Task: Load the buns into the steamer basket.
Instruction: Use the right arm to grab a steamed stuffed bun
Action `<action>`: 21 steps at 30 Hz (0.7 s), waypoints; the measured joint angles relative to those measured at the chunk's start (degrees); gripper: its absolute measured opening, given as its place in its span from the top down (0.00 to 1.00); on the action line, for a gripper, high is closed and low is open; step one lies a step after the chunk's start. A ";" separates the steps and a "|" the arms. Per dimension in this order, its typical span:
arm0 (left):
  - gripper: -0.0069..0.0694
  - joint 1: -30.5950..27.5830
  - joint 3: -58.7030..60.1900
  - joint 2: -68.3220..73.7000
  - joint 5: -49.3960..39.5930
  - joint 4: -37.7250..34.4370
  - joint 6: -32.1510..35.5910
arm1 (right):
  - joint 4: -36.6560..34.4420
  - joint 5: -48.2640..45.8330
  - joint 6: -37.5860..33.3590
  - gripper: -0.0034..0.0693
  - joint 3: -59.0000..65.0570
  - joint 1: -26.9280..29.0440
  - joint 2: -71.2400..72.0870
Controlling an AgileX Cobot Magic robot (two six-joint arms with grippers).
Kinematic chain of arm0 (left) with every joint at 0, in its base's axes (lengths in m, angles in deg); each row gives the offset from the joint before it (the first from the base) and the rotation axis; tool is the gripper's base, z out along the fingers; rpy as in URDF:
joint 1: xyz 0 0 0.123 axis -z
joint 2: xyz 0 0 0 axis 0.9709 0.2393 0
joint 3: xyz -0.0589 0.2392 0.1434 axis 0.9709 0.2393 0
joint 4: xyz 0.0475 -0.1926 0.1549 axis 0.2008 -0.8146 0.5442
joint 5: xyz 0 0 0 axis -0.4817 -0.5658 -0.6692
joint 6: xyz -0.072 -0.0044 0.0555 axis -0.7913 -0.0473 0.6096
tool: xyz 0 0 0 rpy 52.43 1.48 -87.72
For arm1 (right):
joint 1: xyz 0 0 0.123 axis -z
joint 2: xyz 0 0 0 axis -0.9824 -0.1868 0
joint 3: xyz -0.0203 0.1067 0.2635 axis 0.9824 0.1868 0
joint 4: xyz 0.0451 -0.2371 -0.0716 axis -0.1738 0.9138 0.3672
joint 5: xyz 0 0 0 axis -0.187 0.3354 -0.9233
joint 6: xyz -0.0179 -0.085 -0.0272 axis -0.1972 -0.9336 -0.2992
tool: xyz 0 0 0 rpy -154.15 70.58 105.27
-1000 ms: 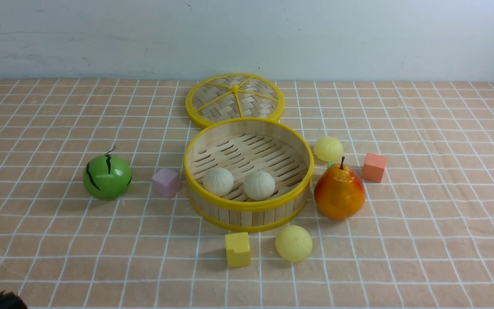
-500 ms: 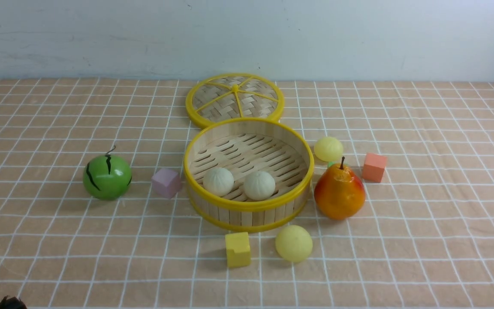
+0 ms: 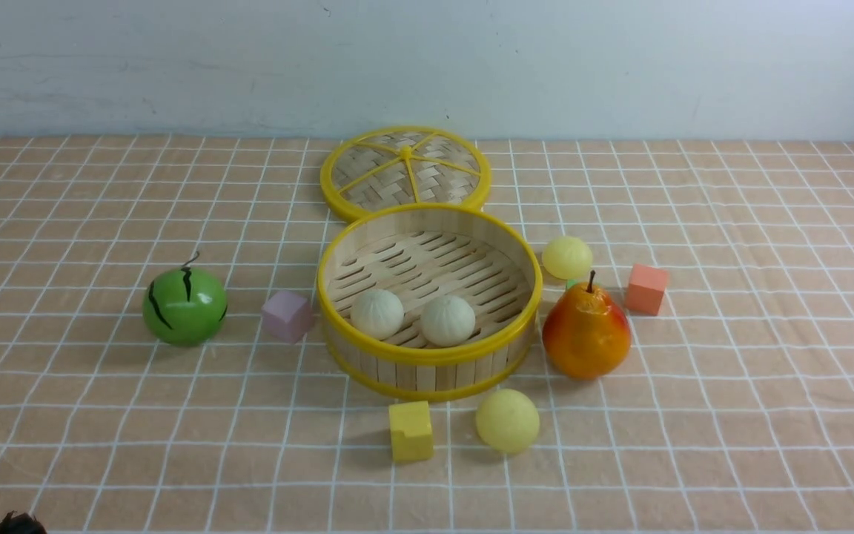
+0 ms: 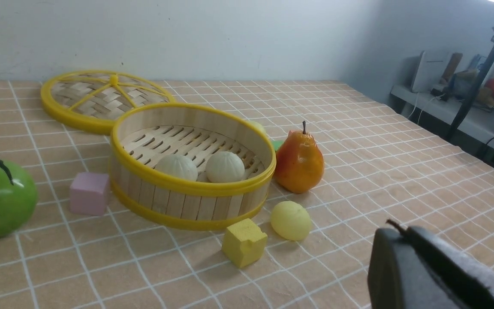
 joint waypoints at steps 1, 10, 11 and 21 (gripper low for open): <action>0.91 0.00 0.00 0.00 0.00 0.00 0.00 | 0.25 -4.75 -3.78 0.96 -4.91 0.00 -6.95; 0.90 0.00 0.00 0.00 0.00 0.00 0.00 | 0.92 -8.99 -8.11 0.96 -19.51 -9.46 -38.38; 0.90 0.00 0.00 0.00 0.00 0.00 0.00 | 1.73 -7.36 -7.72 0.96 -20.72 -12.33 -41.19; 0.89 0.00 0.00 0.00 0.00 0.00 0.00 | 11.96 3.36 -3.11 0.80 -33.29 -29.86 -63.62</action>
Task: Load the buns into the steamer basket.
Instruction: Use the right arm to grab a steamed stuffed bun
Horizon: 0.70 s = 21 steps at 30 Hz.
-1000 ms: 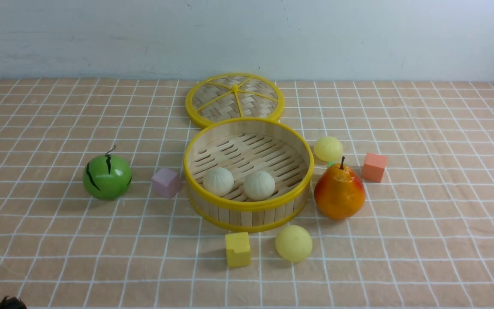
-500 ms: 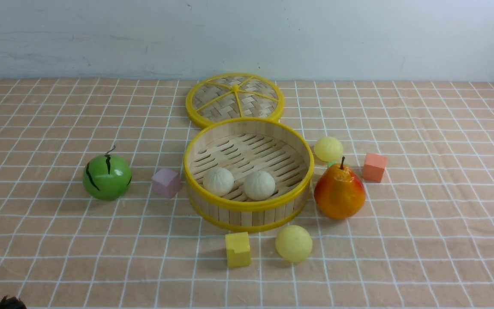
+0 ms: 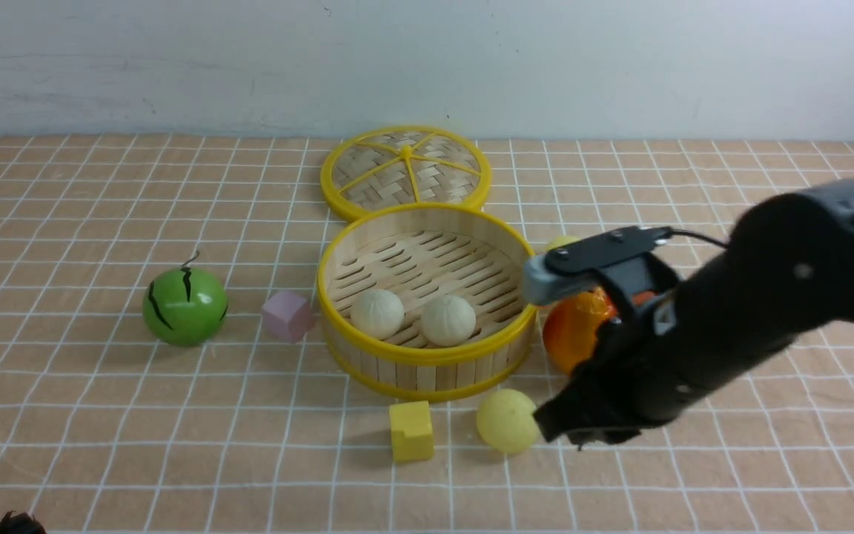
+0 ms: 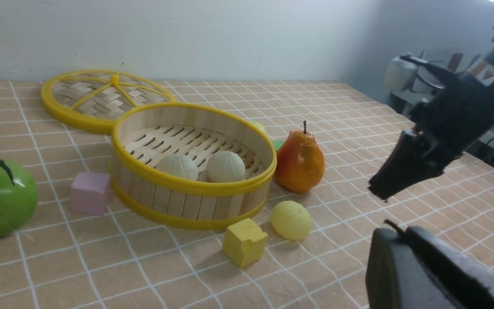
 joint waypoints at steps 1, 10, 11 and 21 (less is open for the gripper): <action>0.89 0.00 0.00 0.00 0.00 0.00 0.00 | 0.40 0.72 1.37 0.74 -2.04 -0.28 -2.97; 0.88 0.00 0.00 0.00 0.00 0.00 0.00 | -0.21 6.34 5.17 0.49 -7.70 -0.33 -12.72; 0.88 0.00 0.00 0.00 0.00 0.00 0.00 | -0.29 6.82 5.34 0.49 -7.69 -0.33 -13.18; 0.86 0.00 0.00 0.00 0.00 0.00 0.00 | 0.45 13.26 5.51 0.52 -7.75 -0.33 -18.13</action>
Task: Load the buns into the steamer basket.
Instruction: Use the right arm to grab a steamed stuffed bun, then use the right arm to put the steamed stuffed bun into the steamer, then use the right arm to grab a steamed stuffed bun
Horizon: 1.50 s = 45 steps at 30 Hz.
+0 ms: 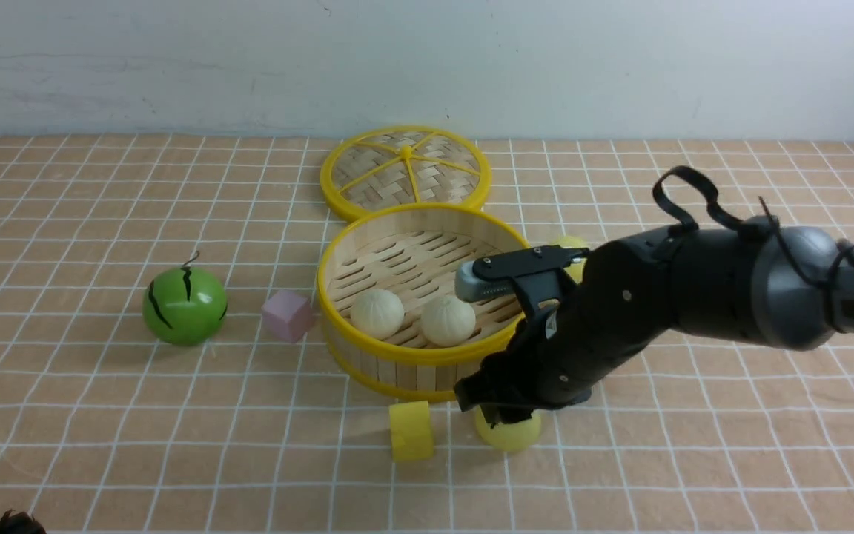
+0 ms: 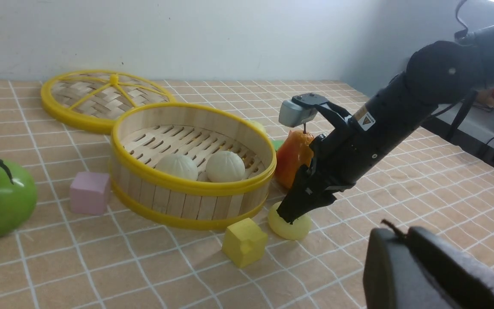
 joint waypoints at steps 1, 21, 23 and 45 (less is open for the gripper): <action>0.86 0.00 0.00 0.00 0.00 0.00 0.00 | 0.00 0.17 0.00 0.55 0.00 0.00 -0.17; 0.83 0.00 0.00 0.00 0.00 0.00 0.00 | 4.88 -0.88 0.00 0.94 -11.66 3.56 6.38; 0.83 0.00 0.00 0.00 0.00 0.00 0.00 | 4.93 -0.60 0.00 0.94 -13.01 4.29 4.40; 0.81 0.00 0.00 0.00 0.00 0.05 0.00 | 6.52 0.62 0.20 0.31 -19.64 6.46 -4.99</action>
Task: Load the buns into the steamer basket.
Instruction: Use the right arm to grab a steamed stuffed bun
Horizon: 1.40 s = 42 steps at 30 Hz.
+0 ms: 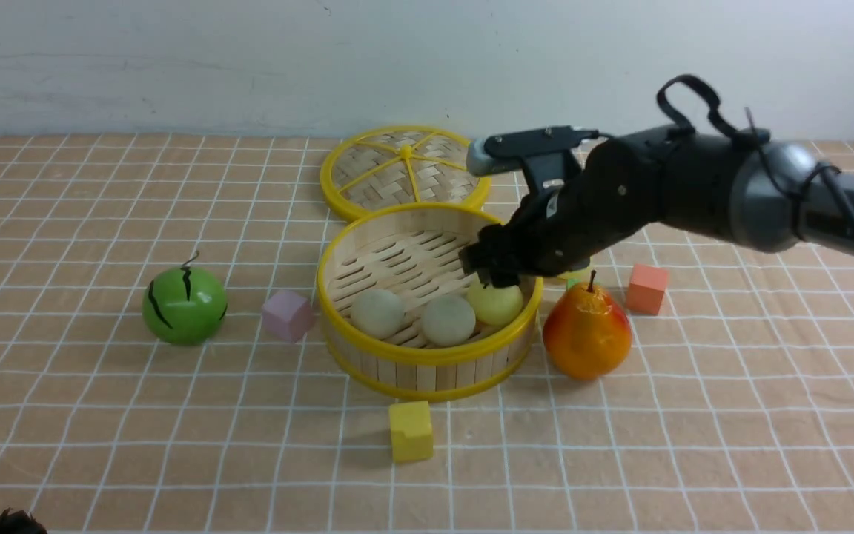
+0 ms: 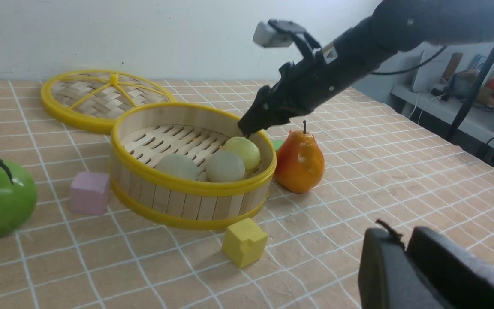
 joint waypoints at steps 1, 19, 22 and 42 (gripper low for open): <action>0.81 0.00 0.00 0.00 0.00 0.00 0.00 | 0.47 0.22 0.06 0.30 0.00 0.57 1.79; 0.79 0.00 0.00 0.00 0.00 0.00 0.00 | -2.57 -8.17 2.13 0.47 -18.11 11.75 -14.57; 0.79 0.00 0.00 0.00 0.00 0.00 0.00 | -2.57 -8.78 2.13 0.47 -21.26 11.92 -16.79; 0.79 0.00 0.00 0.00 0.00 0.00 0.00 | -2.73 -10.48 0.84 0.95 -24.79 12.30 -18.77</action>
